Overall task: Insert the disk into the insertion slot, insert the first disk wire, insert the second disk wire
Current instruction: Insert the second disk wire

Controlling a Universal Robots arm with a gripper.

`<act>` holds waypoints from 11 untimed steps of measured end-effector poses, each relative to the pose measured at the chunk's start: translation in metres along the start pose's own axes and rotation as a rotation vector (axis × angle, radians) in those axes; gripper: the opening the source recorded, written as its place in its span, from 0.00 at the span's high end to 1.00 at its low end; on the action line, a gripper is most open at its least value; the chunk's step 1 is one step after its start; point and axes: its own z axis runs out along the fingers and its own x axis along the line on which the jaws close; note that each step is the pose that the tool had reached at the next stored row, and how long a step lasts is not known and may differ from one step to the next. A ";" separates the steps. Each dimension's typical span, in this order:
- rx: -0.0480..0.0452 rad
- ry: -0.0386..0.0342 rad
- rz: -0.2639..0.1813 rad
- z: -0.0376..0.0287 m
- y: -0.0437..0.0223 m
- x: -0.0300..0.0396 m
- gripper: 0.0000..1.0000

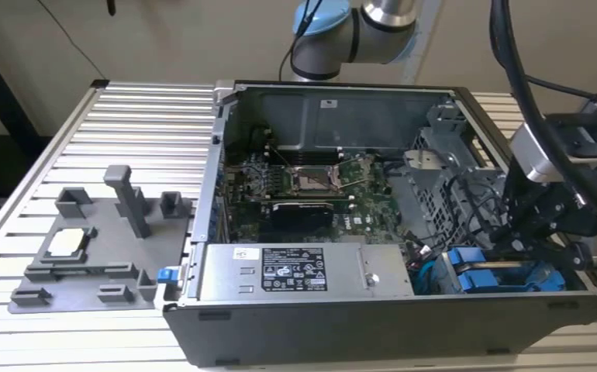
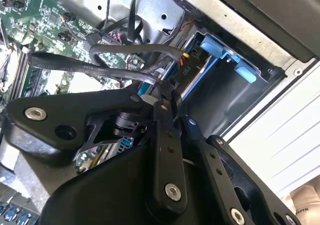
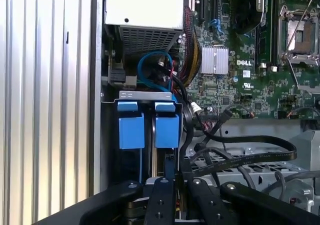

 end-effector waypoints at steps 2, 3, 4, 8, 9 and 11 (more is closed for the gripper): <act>0.0030 0.0002 0.000 0.0005 -0.0002 0.0000 0.84; 0.0034 0.0002 0.000 0.0005 -0.0002 0.0000 0.84; 0.0036 0.0002 0.000 0.0006 -0.0001 0.0000 0.84; 0.0037 -0.0001 0.000 -0.0025 0.0000 -0.0004 0.84; 0.0036 -0.0002 0.000 -0.0034 0.0001 -0.0006 0.84; 0.0048 -0.0004 0.000 -0.0033 0.0006 -0.0005 0.84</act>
